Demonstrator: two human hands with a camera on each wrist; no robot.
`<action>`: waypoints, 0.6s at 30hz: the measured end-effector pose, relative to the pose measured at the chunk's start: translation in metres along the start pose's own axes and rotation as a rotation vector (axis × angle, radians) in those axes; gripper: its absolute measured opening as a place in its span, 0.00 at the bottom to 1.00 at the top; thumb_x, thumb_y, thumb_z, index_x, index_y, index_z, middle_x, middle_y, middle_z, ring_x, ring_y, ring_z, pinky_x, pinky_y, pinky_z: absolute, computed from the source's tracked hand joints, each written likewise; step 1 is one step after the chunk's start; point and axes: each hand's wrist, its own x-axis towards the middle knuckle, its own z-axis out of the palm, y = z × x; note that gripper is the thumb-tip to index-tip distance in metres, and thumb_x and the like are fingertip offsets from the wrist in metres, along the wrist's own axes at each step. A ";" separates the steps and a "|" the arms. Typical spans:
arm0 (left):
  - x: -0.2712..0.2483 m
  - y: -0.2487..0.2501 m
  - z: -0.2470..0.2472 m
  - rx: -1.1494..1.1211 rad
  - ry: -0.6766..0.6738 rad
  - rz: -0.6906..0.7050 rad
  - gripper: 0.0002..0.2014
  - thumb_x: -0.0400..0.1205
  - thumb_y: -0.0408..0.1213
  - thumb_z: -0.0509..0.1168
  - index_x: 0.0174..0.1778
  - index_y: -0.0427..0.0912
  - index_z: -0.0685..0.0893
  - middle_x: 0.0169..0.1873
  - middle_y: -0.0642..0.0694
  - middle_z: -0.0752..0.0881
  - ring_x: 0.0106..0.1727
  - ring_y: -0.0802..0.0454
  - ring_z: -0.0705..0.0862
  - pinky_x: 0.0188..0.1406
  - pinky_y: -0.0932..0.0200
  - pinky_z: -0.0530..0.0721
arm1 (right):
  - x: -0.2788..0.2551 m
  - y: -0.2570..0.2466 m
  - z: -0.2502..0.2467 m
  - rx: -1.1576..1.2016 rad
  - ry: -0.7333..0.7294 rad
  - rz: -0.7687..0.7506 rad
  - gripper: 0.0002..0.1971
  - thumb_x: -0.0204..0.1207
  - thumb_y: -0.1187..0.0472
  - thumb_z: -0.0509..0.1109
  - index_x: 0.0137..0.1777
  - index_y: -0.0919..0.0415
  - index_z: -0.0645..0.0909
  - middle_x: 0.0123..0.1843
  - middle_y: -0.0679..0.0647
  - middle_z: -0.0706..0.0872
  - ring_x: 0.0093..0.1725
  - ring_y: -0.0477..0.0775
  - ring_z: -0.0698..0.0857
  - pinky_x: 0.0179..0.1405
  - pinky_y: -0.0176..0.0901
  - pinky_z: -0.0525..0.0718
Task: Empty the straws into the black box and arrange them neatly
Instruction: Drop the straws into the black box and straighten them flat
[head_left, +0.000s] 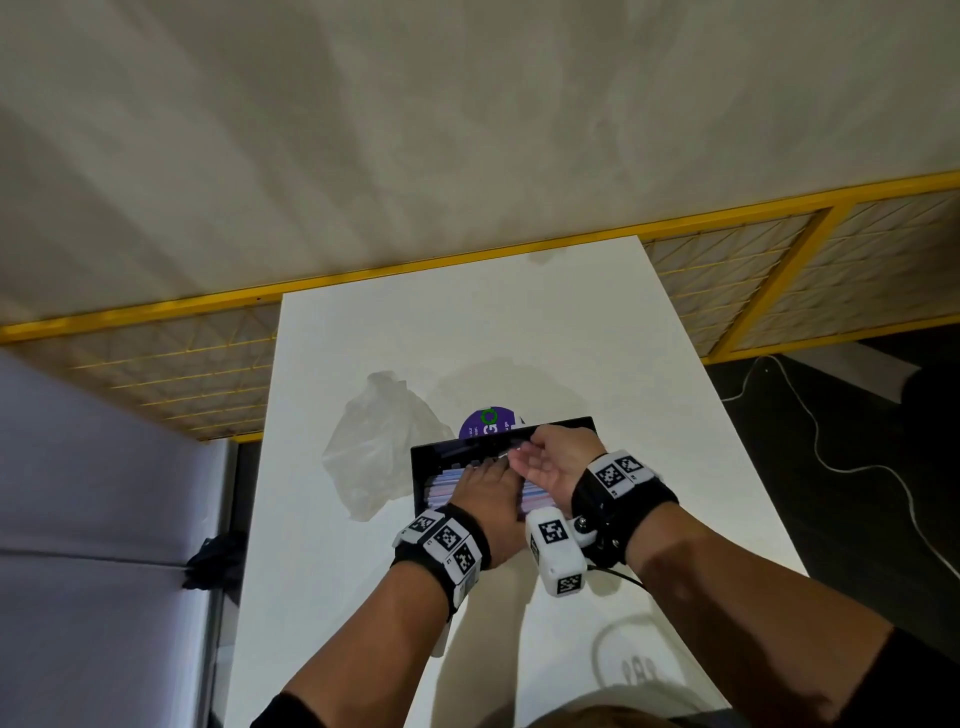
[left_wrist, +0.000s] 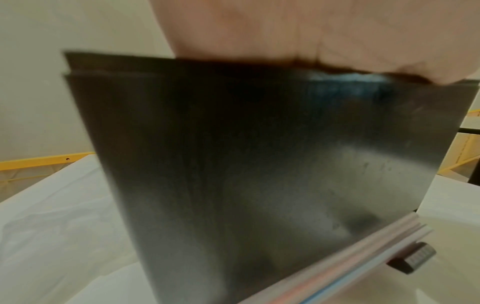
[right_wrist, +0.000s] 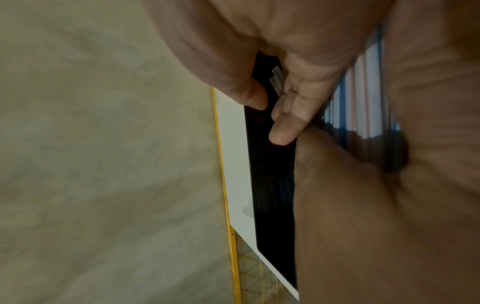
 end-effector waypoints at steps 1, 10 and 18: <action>0.001 0.000 0.000 0.019 -0.016 -0.003 0.42 0.85 0.59 0.59 0.90 0.40 0.51 0.88 0.40 0.59 0.87 0.41 0.58 0.88 0.42 0.49 | 0.002 0.001 0.002 -0.015 -0.011 0.011 0.07 0.86 0.74 0.60 0.48 0.71 0.78 0.43 0.64 0.83 0.39 0.60 0.88 0.39 0.49 0.91; -0.001 0.000 0.002 -0.004 -0.008 -0.001 0.40 0.86 0.59 0.59 0.89 0.42 0.55 0.87 0.39 0.61 0.87 0.41 0.58 0.87 0.42 0.49 | -0.003 0.002 0.004 -0.152 -0.024 0.030 0.13 0.88 0.75 0.53 0.63 0.74 0.77 0.45 0.64 0.87 0.37 0.59 0.88 0.24 0.41 0.89; -0.007 -0.001 -0.002 -0.138 0.070 0.019 0.48 0.76 0.79 0.53 0.87 0.51 0.63 0.85 0.46 0.66 0.85 0.45 0.63 0.86 0.44 0.57 | -0.057 -0.017 -0.021 -0.353 -0.079 -0.259 0.12 0.81 0.72 0.57 0.53 0.78 0.82 0.39 0.67 0.91 0.34 0.61 0.90 0.28 0.46 0.85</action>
